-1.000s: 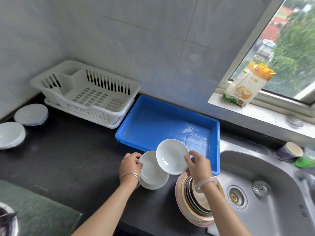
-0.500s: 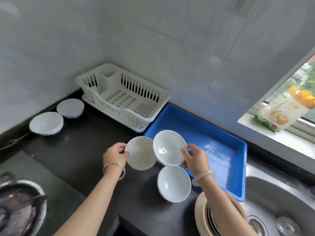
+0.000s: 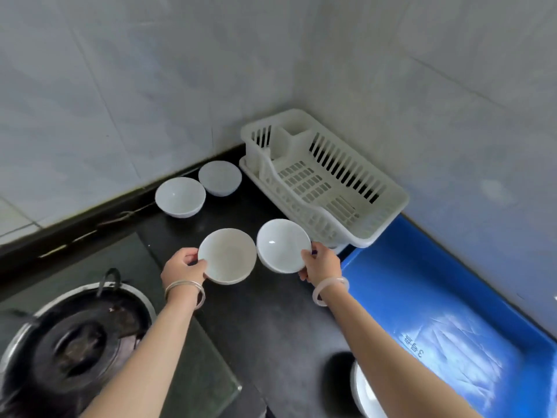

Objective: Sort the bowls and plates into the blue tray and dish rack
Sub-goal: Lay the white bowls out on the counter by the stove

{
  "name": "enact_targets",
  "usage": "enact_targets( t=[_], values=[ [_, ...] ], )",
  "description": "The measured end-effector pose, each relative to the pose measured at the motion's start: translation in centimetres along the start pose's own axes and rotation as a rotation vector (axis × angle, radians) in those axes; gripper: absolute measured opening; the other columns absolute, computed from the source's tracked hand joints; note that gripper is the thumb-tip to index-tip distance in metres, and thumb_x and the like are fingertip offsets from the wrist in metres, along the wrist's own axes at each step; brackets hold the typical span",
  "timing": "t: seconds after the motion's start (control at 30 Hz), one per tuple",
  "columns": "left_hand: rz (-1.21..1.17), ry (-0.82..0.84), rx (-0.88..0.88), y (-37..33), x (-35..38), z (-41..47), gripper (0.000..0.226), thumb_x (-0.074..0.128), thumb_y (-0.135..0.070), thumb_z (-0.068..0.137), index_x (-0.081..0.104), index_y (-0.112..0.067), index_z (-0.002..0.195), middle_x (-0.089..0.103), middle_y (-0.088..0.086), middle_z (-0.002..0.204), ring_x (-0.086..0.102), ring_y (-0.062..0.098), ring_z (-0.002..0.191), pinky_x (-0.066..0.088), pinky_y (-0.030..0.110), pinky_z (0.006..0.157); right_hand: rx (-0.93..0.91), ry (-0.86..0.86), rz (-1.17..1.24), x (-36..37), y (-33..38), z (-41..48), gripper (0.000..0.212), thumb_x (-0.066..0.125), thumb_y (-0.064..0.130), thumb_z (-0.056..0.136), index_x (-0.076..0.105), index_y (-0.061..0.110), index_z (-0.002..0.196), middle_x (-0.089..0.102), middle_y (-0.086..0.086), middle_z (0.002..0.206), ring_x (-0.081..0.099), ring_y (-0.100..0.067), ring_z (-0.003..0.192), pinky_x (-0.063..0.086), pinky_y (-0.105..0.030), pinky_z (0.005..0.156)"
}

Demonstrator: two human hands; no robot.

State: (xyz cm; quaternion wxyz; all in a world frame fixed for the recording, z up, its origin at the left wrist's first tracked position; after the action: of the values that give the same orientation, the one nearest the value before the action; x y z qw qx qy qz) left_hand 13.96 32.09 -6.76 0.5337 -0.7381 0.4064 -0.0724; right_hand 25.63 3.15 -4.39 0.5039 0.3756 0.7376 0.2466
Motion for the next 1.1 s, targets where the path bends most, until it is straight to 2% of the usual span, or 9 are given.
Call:
enact_targets(
  t=[0.13,0.23,0.33,0.53,0.73,0.87,0.97,1.03,1.1],
  values=[
    [-0.069,-0.075,-0.046,0.0,-1.1,3.0,0.024,0.057,0.003,0.074,0.066,-0.012,0.091,0.069,0.012,0.097,0.061,0.025,0.077,0.058,0.043,0.076,0.034,0.026,0.007,3.4,1.6,3.4,0.009,0.045,0.014,0.092,0.051,0.013,0.098,0.057,-0.005,0.052,0.048,-0.004,0.028,0.039,-0.017,0.034],
    [-0.099,-0.110,-0.081,0.2,-1.5,4.8,0.025,0.057,0.005,0.076,0.065,-0.009,0.095,0.068,0.013,0.100,0.061,0.026,0.076,0.056,0.046,0.081,0.073,0.031,0.019,5.5,2.2,5.2,0.007,0.044,0.013,0.090,0.050,0.014,0.093,0.059,-0.007,0.058,0.053,-0.012,0.038,0.052,-0.029,0.049],
    [-0.121,-0.140,-0.108,0.5,-1.5,6.0,0.026,0.057,0.006,0.076,0.065,-0.008,0.096,0.067,0.011,0.097,0.056,0.013,0.061,0.058,0.044,0.077,0.101,0.035,0.018,7.2,2.5,6.6,0.007,0.044,0.013,0.090,0.049,0.017,0.093,0.061,-0.008,0.064,0.056,-0.015,0.044,0.057,-0.037,0.061],
    [-0.134,-0.147,-0.128,1.4,-1.0,7.0,0.025,0.059,0.005,0.077,0.065,-0.009,0.097,0.065,0.009,0.098,0.058,0.021,0.069,0.057,0.035,0.068,0.159,0.019,0.018,8.5,2.3,8.0,0.007,0.044,0.014,0.091,0.046,0.019,0.096,0.065,-0.013,0.075,0.058,-0.013,0.045,0.053,-0.027,0.052],
    [-0.157,-0.165,-0.148,2.4,-0.8,7.4,0.025,0.061,0.004,0.078,0.063,-0.010,0.099,0.066,0.010,0.104,0.057,0.010,0.063,0.055,0.029,0.063,0.183,0.017,0.017,9.7,2.1,8.7,0.012,0.044,0.016,0.092,0.046,0.017,0.104,0.069,-0.015,0.081,0.059,-0.011,0.042,0.045,-0.021,0.043],
    [-0.172,-0.188,-0.156,2.6,-0.9,7.3,0.026,0.063,0.002,0.079,0.063,-0.010,0.102,0.066,0.011,0.106,0.056,0.007,0.064,0.056,0.030,0.065,0.201,0.018,0.089,10.6,1.9,8.8,0.020,0.045,0.017,0.092,0.047,0.015,0.113,0.066,-0.009,0.071,0.060,-0.011,0.045,0.048,-0.021,0.044],
    [-0.234,-0.164,-0.177,3.0,-0.6,7.1,0.028,0.060,0.001,0.081,0.060,-0.010,0.106,0.065,0.012,0.111,0.061,0.014,0.072,0.056,0.034,0.072,0.242,0.062,0.212,11.1,1.5,8.3,0.028,0.046,0.019,0.093,0.045,0.015,0.121,0.064,-0.007,0.070,0.062,-0.014,0.050,0.053,-0.024,0.050],
    [-0.344,-0.102,-0.239,3.5,0.2,6.9,0.031,0.055,0.000,0.085,0.056,-0.011,0.113,0.061,0.012,0.116,0.063,0.028,0.090,0.055,0.039,0.078,0.288,0.125,0.295,11.6,1.1,7.7,0.036,0.048,0.022,0.094,0.041,0.019,0.130,0.066,-0.009,0.080,0.066,-0.018,0.061,0.057,-0.027,0.055],
    [-0.436,-0.056,-0.307,4.1,0.9,6.5,0.031,0.051,-0.003,0.089,0.054,-0.011,0.119,0.058,0.012,0.118,0.062,0.033,0.094,0.053,0.041,0.081,0.331,0.189,0.381,12.0,0.6,7.0,0.046,0.050,0.022,0.094,0.035,0.023,0.138,0.067,-0.010,0.092,0.069,-0.023,0.072,0.058,-0.030,0.061]
  ],
)
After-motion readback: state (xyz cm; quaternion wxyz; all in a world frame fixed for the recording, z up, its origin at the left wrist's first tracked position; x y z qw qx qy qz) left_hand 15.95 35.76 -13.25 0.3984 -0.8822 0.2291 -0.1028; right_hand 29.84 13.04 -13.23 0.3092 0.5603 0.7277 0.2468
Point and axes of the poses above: each hand's wrist, its own z-axis towards the middle knuckle, its own x-axis out of the palm, y = z × x, the point moved 9 cm from there along z, towards the middle knuckle
